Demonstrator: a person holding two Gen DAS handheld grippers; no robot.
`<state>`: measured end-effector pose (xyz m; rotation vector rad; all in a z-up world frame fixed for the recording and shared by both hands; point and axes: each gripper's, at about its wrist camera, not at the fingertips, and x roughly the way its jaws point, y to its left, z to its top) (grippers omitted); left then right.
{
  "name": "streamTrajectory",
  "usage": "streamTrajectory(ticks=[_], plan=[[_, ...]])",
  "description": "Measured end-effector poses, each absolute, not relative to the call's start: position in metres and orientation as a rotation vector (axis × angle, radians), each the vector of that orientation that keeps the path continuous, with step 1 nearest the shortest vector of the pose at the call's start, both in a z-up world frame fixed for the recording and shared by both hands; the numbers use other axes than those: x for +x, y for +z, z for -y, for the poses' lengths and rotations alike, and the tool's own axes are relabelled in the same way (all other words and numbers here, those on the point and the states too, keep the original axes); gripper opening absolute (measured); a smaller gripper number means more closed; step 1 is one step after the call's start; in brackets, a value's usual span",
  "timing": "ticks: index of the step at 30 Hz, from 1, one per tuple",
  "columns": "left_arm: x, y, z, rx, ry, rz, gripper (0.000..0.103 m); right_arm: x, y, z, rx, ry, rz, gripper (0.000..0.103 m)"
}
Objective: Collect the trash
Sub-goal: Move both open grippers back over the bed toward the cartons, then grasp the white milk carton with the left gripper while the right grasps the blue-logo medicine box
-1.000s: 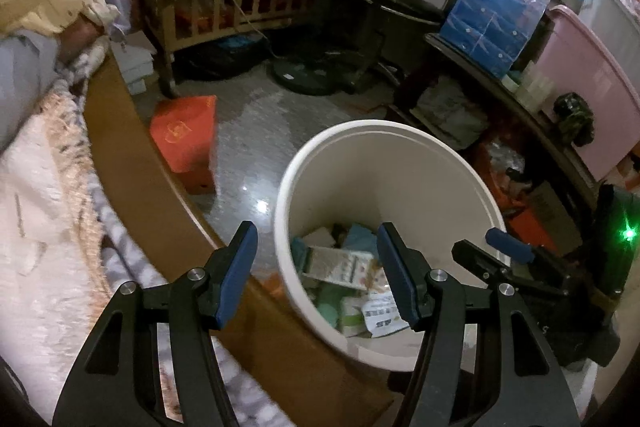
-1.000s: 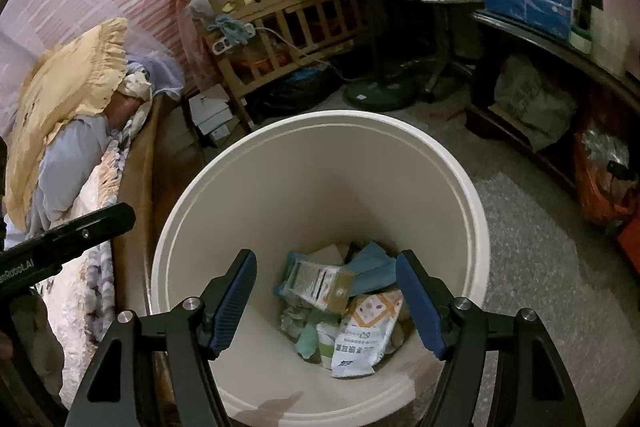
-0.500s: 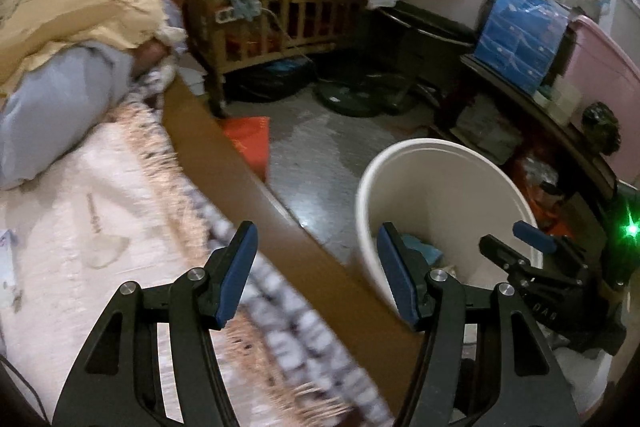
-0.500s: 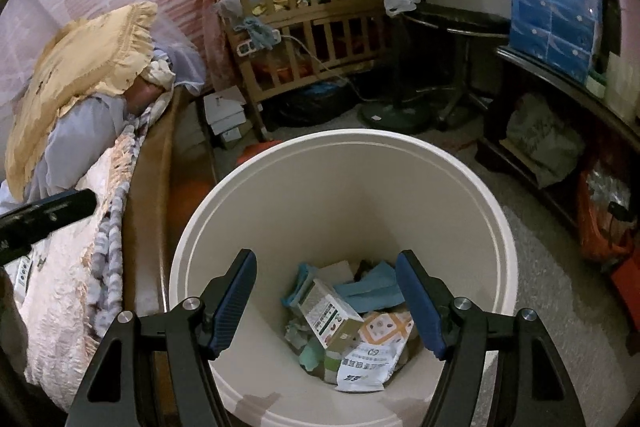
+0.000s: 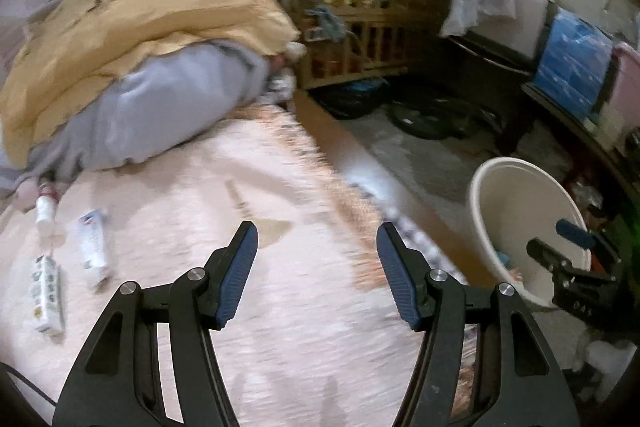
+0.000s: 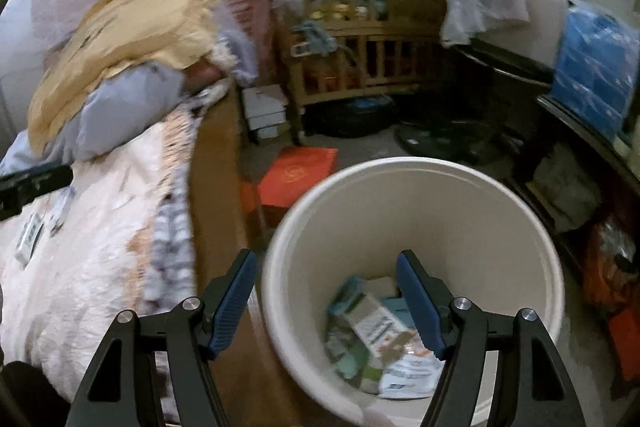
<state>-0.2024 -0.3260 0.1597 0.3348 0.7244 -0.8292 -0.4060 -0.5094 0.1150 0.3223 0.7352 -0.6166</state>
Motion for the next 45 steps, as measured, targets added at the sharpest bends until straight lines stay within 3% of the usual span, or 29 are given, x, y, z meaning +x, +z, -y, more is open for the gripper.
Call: streamTrajectory(ticks=[30,45], plan=[[-0.042,0.110,0.054,0.085,-0.388,-0.935,0.061,-0.140,0.097,0.298,0.273,-0.004,-0.945,0.075],[0.028,0.080,0.032,0.022,-0.335,-1.020,0.061,0.036,0.051,0.237,0.248,0.088,-1.086,0.075]])
